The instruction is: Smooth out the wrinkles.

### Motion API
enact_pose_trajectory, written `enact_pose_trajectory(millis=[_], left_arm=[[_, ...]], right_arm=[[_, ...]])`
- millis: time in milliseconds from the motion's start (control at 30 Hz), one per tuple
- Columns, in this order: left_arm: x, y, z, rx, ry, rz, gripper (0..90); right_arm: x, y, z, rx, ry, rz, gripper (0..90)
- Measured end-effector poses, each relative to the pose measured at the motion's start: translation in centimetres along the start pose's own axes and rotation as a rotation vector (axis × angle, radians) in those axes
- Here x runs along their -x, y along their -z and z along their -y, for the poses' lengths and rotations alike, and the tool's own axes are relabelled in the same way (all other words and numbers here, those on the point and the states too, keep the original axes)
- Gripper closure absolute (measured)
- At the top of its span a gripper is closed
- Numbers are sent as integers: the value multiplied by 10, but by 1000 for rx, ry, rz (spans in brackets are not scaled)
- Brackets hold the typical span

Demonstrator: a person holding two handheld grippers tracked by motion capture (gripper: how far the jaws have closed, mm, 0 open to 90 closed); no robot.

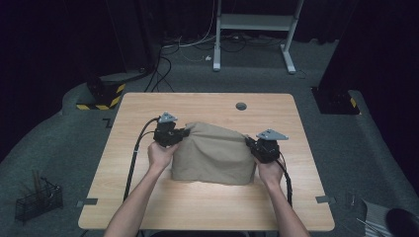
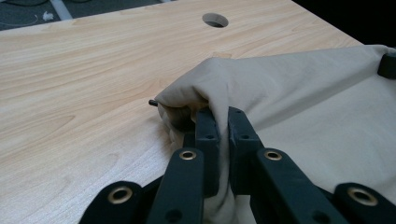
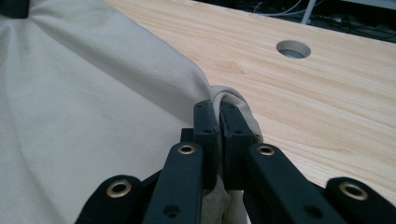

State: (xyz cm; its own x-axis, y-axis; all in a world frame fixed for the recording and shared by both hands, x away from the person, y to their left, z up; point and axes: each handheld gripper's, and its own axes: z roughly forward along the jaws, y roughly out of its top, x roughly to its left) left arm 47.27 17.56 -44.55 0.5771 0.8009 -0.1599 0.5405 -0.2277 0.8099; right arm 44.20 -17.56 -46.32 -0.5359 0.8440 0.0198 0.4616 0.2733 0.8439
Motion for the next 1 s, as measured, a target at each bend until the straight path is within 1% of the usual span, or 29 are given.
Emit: enact_pose_trajectory(millis=[100, 200, 267, 333, 400, 467, 567, 667, 833, 900, 1000], left_arm=[[-1, -4, 1, 0, 5, -4, 850], [-2, -6, 2, -10, -1, -19, 851], [-3, -8, 2, -8, 7, -22, 851], [-3, -9, 3, -5, 10, -23, 850], [-3, -11, 3, -4, 3, -29, 849], [-4, -13, 4, -8, -3, -32, 848], [-6, -16, 5, -13, 7, -33, 848], [-6, -17, 5, -14, 3, -41, 844], [-6, -19, 5, -14, -6, -51, 840], [-7, -21, 6, -17, -1, -52, 840], [-8, -23, 6, -23, 0, -57, 838]], right_arm=[[2, -3, 1, -7, -7, 5, 866], [3, -6, 2, 1, -30, 2, 866], [3, -6, 2, 3, -39, -2, 866], [3, -8, 1, -9, -34, 1, 866], [4, -8, -1, -16, -31, 5, 866], [5, -9, -2, -19, -40, 8, 865], [6, -12, -2, -24, -42, 7, 866], [7, -16, -2, -36, -50, 4, 865], [10, -18, -3, -45, -47, 10, 865], [10, -19, -2, -45, -48, 13, 865], [9, -22, -1, -60, -42, 18, 866]])
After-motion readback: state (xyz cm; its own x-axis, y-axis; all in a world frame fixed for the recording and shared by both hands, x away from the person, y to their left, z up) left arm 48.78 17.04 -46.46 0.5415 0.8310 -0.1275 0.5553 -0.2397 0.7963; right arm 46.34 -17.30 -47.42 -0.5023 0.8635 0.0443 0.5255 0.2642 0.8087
